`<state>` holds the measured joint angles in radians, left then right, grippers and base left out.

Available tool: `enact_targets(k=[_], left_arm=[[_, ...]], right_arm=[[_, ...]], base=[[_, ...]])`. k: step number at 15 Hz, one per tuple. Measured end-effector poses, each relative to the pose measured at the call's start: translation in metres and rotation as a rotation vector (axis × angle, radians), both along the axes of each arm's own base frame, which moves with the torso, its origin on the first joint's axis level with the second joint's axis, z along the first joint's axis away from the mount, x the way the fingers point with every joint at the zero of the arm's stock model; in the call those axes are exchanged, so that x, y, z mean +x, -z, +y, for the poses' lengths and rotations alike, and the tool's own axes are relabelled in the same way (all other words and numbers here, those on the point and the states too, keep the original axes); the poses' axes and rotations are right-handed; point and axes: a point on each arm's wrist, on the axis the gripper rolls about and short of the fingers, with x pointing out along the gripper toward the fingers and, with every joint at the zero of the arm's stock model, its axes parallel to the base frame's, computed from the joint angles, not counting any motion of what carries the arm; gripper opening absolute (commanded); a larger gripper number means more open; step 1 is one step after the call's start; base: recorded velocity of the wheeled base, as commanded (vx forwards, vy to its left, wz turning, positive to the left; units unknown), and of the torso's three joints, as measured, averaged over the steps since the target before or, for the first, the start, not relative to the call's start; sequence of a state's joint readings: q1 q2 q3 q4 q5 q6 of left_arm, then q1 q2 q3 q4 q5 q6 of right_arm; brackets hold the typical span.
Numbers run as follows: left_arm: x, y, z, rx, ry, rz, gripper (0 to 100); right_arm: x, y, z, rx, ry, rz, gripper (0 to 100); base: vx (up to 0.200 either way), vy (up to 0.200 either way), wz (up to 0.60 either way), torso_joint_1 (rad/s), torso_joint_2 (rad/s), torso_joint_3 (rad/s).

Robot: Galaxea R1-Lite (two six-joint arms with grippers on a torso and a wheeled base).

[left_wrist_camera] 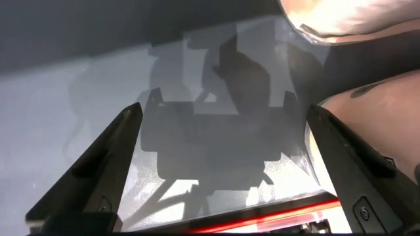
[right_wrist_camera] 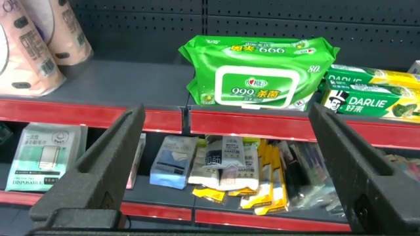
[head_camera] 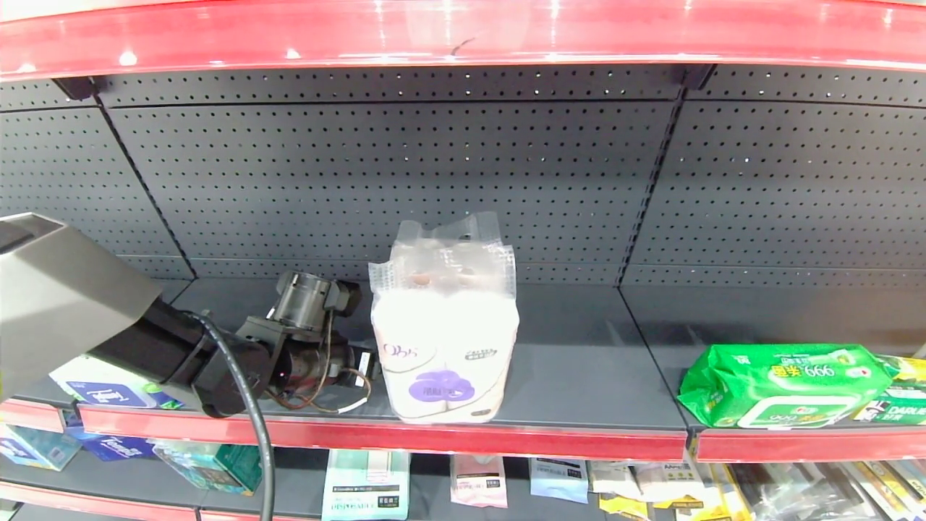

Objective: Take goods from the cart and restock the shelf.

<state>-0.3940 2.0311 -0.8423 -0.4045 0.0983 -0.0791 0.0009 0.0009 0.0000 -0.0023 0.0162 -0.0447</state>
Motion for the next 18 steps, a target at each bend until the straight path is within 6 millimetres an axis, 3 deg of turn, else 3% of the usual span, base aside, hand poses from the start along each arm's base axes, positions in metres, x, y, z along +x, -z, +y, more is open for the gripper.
enact_targets(k=[12,16,18], left_arm=[[-0.001,0.0,-0.001,0.0,0.001,0.0,100],[-0.02,-0.022,0.022,-0.007,-0.035,-0.033,100],[-0.041,-0.046,0.043,-0.027,-0.075,-0.088,100]], right_arm=[[0.0,0.0,0.0,0.002,0.0,0.0,100],[0.0,0.0,0.0,0.005,-0.002,0.001,100],[0.0,0.0,0.0,0.023,-0.001,0.001,100]], base=[[0.0,0.0,0.0,0.0,0.0,0.0],[0.0,0.0,0.0,0.0,0.0,0.0],[0.0,0.0,0.0,0.0,0.0,0.0]])
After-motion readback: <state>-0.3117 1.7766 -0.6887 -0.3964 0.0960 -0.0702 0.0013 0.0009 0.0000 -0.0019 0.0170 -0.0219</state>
